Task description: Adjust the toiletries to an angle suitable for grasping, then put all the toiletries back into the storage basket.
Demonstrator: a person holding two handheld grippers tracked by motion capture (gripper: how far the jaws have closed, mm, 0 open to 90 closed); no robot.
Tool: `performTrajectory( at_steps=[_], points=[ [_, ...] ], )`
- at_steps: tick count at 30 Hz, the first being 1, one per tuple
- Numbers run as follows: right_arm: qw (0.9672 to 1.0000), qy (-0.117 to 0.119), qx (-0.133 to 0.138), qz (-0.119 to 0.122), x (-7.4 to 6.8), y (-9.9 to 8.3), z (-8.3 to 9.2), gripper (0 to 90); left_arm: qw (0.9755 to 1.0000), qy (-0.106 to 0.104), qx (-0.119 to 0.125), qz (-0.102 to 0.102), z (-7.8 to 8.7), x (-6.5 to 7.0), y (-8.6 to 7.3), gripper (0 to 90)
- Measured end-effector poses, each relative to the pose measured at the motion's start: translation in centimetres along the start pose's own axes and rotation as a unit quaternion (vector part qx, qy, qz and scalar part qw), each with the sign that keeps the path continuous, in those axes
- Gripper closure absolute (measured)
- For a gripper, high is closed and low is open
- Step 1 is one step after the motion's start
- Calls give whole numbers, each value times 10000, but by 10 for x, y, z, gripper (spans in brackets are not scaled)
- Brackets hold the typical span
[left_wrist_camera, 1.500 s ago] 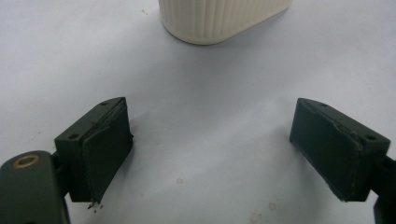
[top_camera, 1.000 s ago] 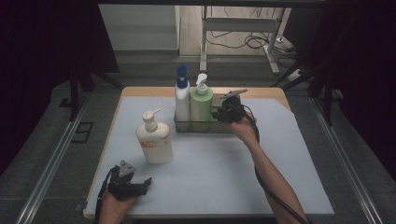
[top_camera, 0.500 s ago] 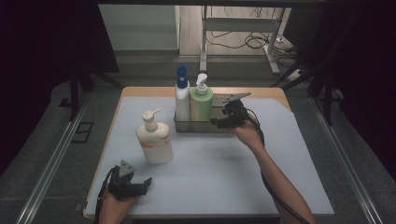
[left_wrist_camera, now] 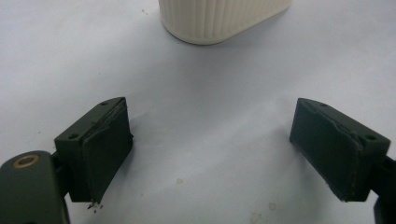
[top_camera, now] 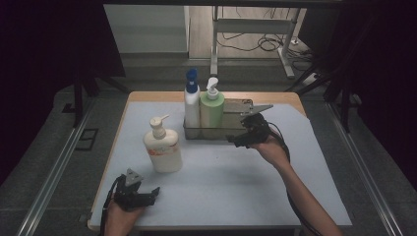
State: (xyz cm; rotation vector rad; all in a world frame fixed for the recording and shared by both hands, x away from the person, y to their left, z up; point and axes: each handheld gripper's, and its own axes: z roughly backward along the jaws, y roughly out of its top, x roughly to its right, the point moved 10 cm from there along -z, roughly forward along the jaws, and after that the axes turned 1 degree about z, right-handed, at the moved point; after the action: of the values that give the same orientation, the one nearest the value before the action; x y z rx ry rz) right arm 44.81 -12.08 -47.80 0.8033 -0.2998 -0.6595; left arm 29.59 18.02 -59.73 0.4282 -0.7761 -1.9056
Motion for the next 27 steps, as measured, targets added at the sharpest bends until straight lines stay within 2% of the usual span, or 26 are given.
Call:
performTrajectory(
  at_steps=[5,8,11,22,26,27],
  points=[
    [10000,15,23,19,-5,-7,8,104,10000,-4,-1,2,0,0,0,122],
    [9999,-51,-48,146,-8,-18,14,69,10000,-8,-1,4,0,0,0,122],
    [9998,-79,-63,157,-10,-23,18,61,10000,-10,-1,6,0,0,0,122],
    [10000,-43,-9,60,-16,-49,33,53,10000,-49,-4,38,1,0,1,125],
    [9999,-109,-82,0,-16,-68,36,53,10000,-84,3,20,1,-1,1,138],
    [9999,-109,-82,0,-16,-68,36,53,10000,-84,3,20,1,-1,1,141]
  ],
)
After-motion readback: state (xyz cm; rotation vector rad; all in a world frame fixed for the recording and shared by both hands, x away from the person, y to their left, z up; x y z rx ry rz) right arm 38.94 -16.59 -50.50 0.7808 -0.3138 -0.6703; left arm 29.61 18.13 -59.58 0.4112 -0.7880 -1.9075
